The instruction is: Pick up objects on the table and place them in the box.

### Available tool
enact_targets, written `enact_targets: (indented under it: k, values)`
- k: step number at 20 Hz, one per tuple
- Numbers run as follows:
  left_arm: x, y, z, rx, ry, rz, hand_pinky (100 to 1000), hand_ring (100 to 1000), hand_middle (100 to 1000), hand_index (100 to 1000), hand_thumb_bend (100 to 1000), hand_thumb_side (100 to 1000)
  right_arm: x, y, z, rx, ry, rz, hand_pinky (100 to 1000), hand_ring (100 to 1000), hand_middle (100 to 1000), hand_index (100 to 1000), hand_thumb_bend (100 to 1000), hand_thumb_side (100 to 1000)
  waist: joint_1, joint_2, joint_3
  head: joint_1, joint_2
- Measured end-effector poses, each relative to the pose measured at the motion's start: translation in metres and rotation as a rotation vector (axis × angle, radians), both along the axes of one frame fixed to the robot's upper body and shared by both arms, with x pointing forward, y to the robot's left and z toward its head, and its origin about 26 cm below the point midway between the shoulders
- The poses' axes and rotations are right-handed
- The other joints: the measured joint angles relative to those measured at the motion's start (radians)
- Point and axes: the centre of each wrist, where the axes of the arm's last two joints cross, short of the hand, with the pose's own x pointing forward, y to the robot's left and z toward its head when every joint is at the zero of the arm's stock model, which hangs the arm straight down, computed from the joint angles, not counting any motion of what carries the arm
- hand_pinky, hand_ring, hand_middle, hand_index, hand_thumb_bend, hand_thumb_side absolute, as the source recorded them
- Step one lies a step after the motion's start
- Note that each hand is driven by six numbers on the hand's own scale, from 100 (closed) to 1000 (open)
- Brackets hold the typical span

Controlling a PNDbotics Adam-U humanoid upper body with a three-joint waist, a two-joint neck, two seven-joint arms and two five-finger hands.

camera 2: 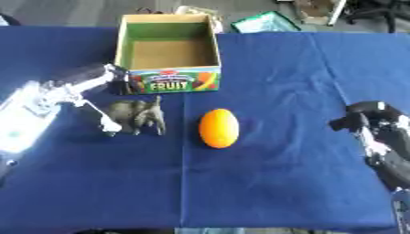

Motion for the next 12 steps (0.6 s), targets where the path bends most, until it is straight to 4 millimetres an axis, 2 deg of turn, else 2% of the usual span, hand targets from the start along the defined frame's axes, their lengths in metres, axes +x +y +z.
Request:
enact_targets:
  k: [2,6,9,12]
  values:
    - [0.0012,0.0000,-0.0035,0.016,0.009,0.002,641,593,598,721,573,129,0.0000,0.0007,-0.0001,0.000,0.000,0.003,641,519,425,639,100,261,0.000,0.000,0.000,0.000,0.000]
    - [0.0028,-0.0003,-0.0086,0.029,0.016,0.009,602,531,531,686,412,158,0.0000,0.0013,-0.0003,-0.001,0.001,0.005,641,519,425,640,100,260,-0.001,0.000,0.000,0.000,0.000]
    - [0.0034,0.0005,-0.0099,0.029,0.012,0.022,553,457,455,624,247,169,0.0000,0.0013,-0.0003,-0.001,0.001,0.005,641,519,425,640,100,260,-0.002,0.000,0.000,0.000,0.000]
    - [0.0037,0.0012,-0.0103,0.019,0.006,0.041,531,394,385,564,125,179,0.0000,0.0013,-0.0003,-0.001,0.000,0.005,641,519,425,640,100,260,-0.002,0.000,0.000,0.000,0.000]
